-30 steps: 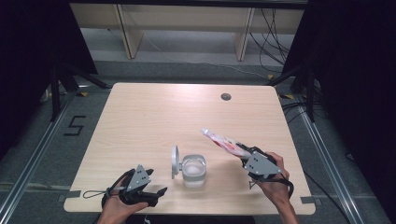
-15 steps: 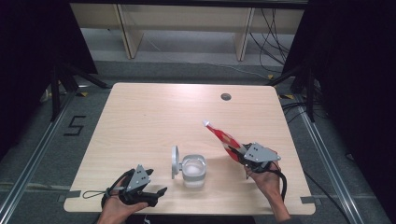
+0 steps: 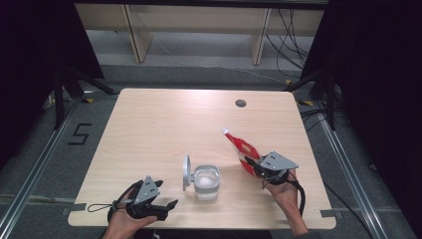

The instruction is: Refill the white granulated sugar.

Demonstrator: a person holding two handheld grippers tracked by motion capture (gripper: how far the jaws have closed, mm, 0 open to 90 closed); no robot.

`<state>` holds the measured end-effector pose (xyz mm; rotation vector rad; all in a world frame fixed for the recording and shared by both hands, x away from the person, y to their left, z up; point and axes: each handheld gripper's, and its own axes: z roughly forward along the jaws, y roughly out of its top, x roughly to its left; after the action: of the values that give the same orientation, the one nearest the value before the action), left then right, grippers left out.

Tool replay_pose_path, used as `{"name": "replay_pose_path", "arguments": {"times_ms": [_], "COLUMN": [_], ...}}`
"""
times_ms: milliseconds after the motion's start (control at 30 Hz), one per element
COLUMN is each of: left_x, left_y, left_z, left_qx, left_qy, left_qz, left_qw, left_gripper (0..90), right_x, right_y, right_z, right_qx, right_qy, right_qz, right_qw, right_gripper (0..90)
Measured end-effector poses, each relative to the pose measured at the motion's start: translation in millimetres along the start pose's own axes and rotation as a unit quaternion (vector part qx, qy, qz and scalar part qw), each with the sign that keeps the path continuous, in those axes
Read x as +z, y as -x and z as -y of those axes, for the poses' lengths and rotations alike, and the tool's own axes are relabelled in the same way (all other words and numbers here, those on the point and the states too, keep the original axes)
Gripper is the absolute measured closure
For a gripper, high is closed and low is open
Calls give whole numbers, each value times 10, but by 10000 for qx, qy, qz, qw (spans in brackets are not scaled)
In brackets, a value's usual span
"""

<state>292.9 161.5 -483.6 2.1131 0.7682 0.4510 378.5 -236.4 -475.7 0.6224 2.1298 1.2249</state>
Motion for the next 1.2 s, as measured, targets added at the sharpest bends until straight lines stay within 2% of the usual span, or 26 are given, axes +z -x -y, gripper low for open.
{"name": "replay_pose_path", "arguments": {"times_ms": [33, 67, 100, 133, 200, 267, 333, 400, 467, 567, 667, 767, 800, 833, 900, 933, 967, 1000, 1033, 1100, 1133, 1167, 1200], "left_x": [5, 4, -1, 2, -1, -3, -9, -1, 0, -3, -2, 3, 0, 4, 0, 1, 10, 5, 14, 0, -2, 1, 2], "left_y": [6, 10, 6, 14, 14, 12, -9, -5, 14, -3, -6, 14, 8, 11, 5, 6, 10, 6, 10, -1, -11, -4, 1], "left_z": [4, 4, 1, 3, 3, 4, -3, -1, 4, 0, -1, 6, 3, 4, 1, 2, 5, 3, 9, 2, 0, 5, 8], "left_qx": [-59, -81, 0, -63, -64, -86, 74, 53, -63, 52, 46, -89, -20, -61, 8, -5, -81, -49, -98, 0, 58, -41, -94], "left_qy": [14, -1, 6, 14, 16, 10, -19, 2, 14, 3, -4, 11, 6, 6, -1, 3, 19, 1, 47, -4, -15, -17, -18], "left_qz": [5, 1, -16, -10, -22, 9, -24, -6, -18, -13, -14, -9, -25, -9, -26, -26, -2, -14, -4, -19, -25, -55, -65], "left_qw": [10000, 10000, 10000, 10000, 10000, 10000, 10000, 10000, 10000, 10000, 10000, 10000, 10000, 10000, 10000, 10000, 10000, 10000, 9999, 10000, 10000, 10000, 9999], "left_gripper": [210, 210, 209, 210, 210, 210, 210, 210, 210, 210, 209, 209, 209, 209, 210, 209, 210, 210, 209, 209, 210, 210, 209], "right_x": [-16, -33, -34, -55, -72, -92, -113, -124, -132, -141, -169, -232, -245, -271, -323, -342, -357, -385, -406, -452, -452, -489, -508], "right_y": [-7, -8, -2, -10, -3, 14, 29, 38, 38, 24, 16, 19, 18, 22, 25, -3, 3, -5, 0, -36, -34, -70, -82], "right_z": [1, -4, -5, -5, 5, 19, 31, 42, 43, 39, 52, 74, 78, 84, 109, 111, 117, 115, 112, 92, 92, 80, 72], "right_qx": [101, 103, 37, 137, 142, 241, 314, 396, 415, 383, 539, 858, 917, 872, 957, 1187, 1218, 1279, 1240, 1391, 1303, 1410, 1370], "right_qy": [-32, -86, -54, -105, -171, -121, -143, -103, -99, -128, -86, -112, -44, -54, -49, -110, -80, -84, -62, -133, -108, -190, -203], "right_qz": [25, 12, 28, 40, 76, 67, 77, 89, 108, 130, 174, 239, 295, 287, 331, 298, 309, 313, 316, 396, 347, 418, 385], "right_qw": [9999, 9999, 10000, 9998, 9997, 9996, 9994, 9991, 9990, 9991, 9984, 9960, 9953, 9958, 9949, 9924, 9920, 9913, 9918, 9894, 9908, 9889, 9896], "right_gripper": [779, 778, 777, 777, 777, 777, 776, 775, 773, 765, 750, 707, 700, 696, 664, 648, 630, 606, 582, 522, 499, 477, 455]}}
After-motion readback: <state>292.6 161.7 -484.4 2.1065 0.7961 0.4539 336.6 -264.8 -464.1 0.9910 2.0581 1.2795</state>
